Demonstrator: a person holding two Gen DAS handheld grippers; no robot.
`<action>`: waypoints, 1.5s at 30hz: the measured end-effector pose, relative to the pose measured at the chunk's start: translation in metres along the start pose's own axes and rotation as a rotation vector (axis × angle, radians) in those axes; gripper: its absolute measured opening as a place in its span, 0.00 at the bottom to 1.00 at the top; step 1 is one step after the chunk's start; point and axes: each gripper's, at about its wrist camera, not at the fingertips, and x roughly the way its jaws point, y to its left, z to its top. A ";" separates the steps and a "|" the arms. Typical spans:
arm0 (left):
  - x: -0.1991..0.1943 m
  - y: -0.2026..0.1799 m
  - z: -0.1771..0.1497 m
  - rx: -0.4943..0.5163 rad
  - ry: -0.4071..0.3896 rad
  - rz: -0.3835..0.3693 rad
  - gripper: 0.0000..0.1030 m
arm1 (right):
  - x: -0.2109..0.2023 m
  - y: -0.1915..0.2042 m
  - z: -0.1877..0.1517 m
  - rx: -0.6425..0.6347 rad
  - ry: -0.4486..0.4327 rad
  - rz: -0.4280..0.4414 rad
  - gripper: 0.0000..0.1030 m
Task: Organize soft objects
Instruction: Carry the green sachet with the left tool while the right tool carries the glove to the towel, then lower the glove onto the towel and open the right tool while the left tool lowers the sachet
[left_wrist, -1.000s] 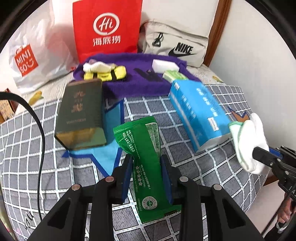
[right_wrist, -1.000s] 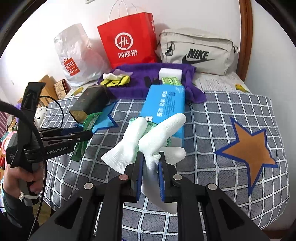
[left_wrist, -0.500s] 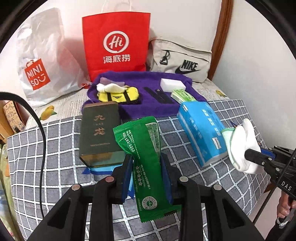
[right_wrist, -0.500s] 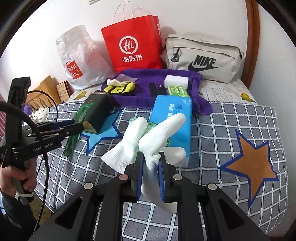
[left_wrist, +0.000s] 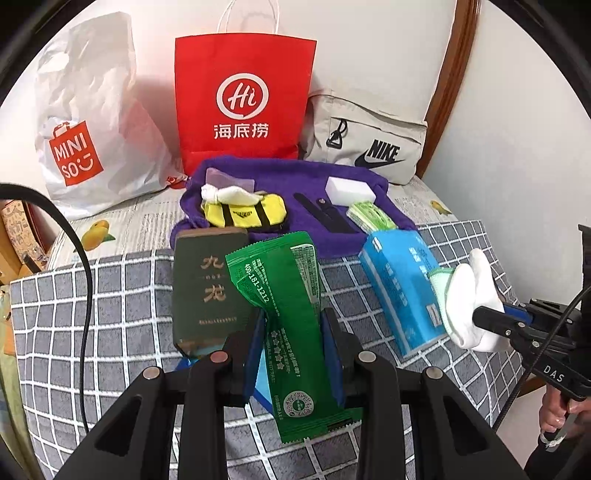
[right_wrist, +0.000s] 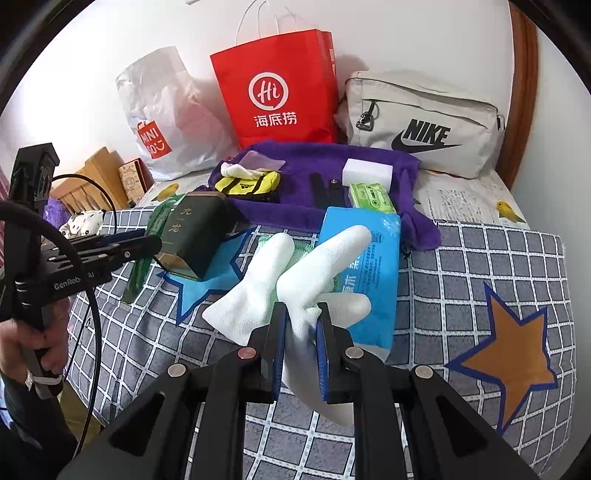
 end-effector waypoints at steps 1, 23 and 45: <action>0.000 0.000 0.002 0.001 -0.003 0.003 0.29 | 0.001 0.000 0.002 -0.001 0.000 0.000 0.15; 0.022 0.037 0.071 -0.037 -0.056 -0.011 0.29 | 0.018 -0.021 0.078 0.022 -0.073 0.002 0.15; 0.105 0.059 0.140 -0.061 -0.017 -0.042 0.29 | 0.109 -0.069 0.159 0.050 0.001 -0.051 0.15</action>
